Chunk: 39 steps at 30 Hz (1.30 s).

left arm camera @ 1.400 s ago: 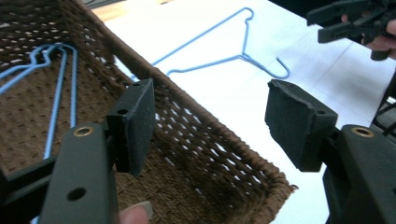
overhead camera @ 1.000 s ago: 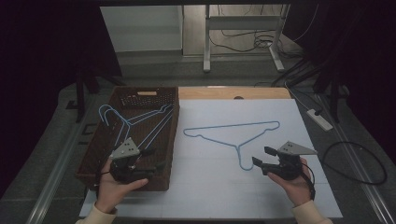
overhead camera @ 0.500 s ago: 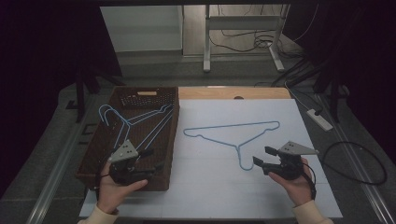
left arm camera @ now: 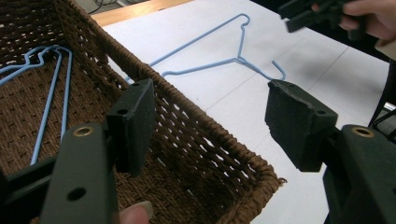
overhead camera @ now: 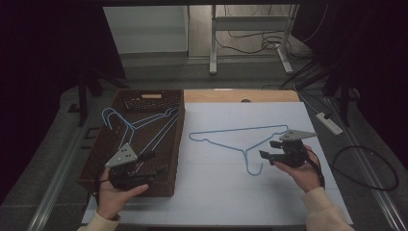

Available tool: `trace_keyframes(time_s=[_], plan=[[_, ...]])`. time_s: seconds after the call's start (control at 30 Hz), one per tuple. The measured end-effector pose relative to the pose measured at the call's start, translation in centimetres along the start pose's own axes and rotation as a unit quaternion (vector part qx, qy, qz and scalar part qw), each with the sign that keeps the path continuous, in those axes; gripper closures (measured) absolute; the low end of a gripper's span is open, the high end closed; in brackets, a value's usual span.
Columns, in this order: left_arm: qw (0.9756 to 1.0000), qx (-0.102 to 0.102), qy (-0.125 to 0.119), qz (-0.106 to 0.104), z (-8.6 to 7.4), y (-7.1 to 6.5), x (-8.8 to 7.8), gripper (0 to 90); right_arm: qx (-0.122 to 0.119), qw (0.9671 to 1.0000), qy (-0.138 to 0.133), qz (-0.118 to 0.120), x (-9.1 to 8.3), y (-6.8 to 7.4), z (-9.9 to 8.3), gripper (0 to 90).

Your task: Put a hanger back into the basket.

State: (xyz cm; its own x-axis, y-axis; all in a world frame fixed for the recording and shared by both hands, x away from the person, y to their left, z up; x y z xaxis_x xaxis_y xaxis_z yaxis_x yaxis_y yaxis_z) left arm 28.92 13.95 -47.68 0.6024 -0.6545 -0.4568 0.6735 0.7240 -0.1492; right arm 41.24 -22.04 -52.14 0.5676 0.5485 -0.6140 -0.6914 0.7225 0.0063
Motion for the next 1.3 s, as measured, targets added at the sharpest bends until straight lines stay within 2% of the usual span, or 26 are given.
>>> trace_keyframes(time_s=[0.07,0.17,0.3,0.4,0.53,0.7,0.83,0.93,1.07,1.27,1.3], plan=[[1.0000,0.000,0.002,0.001,-0.1,0.1,0.1,34.7,0.006,0.9999,0.014,-0.007,0.9,-1.3,0.4,44.9],[1.0000,-0.002,0.004,0.001,-0.3,0.2,0.2,34.6,0.018,0.9985,0.046,-0.023,2.7,-3.4,0.6,59.2],[1.0000,-0.001,0.004,-0.001,-0.3,0.2,0.1,34.6,0.030,0.9951,0.088,-0.032,4.4,-5.0,0.1,81.3],[1.0000,-0.004,0.003,0.000,-0.3,0.3,0.1,34.6,0.032,0.9929,0.107,-0.042,5.6,-5.8,0.0,89.8],[1.0000,-0.004,0.005,0.001,-0.4,0.5,0.1,34.6,0.025,0.9887,0.137,-0.057,7.1,-6.6,-0.4,89.9],[0.9999,-0.010,0.001,-0.005,-0.4,0.4,0.1,34.7,0.024,0.9865,0.147,-0.068,8.5,-7.3,-0.8,89.8],[0.9999,-0.011,0.001,-0.004,-0.4,0.5,0.0,34.7,0.021,0.9844,0.159,-0.072,9.0,-7.5,-1.3,89.9],[0.9999,-0.012,0.000,-0.002,-0.5,0.6,-0.1,34.8,0.021,0.9835,0.163,-0.075,8.8,-7.5,-1.4,89.9],[0.9999,-0.011,0.000,-0.001,-0.5,0.5,-0.1,34.8,0.012,0.9803,0.182,-0.076,8.0,-7.2,-2.0,90.0],[0.9999,-0.011,0.000,-0.001,-0.5,0.5,-0.2,34.8,0.006,0.9752,0.212,-0.064,5.7,-5.8,-3.7,90.0],[0.9999,-0.011,0.001,-0.001,-0.5,0.5,-0.2,34.8,0.007,0.9752,0.212,-0.063,5.5,-5.6,-3.9,90.0]])
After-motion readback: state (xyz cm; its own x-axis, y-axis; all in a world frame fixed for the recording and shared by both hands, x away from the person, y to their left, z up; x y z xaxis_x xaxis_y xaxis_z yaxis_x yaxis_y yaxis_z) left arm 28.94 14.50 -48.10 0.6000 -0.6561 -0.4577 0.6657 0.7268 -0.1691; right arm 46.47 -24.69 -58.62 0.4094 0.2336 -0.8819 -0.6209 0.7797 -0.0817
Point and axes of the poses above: each handheld gripper's, and its own axes: x roughly forward along the jaws, z roughly out of its top, y roughly to its left, the point moved 10 cm from there along x, roughly forward along the jaws, and after that the axes turned 2 degrees about -y, right-handed, at the moved point
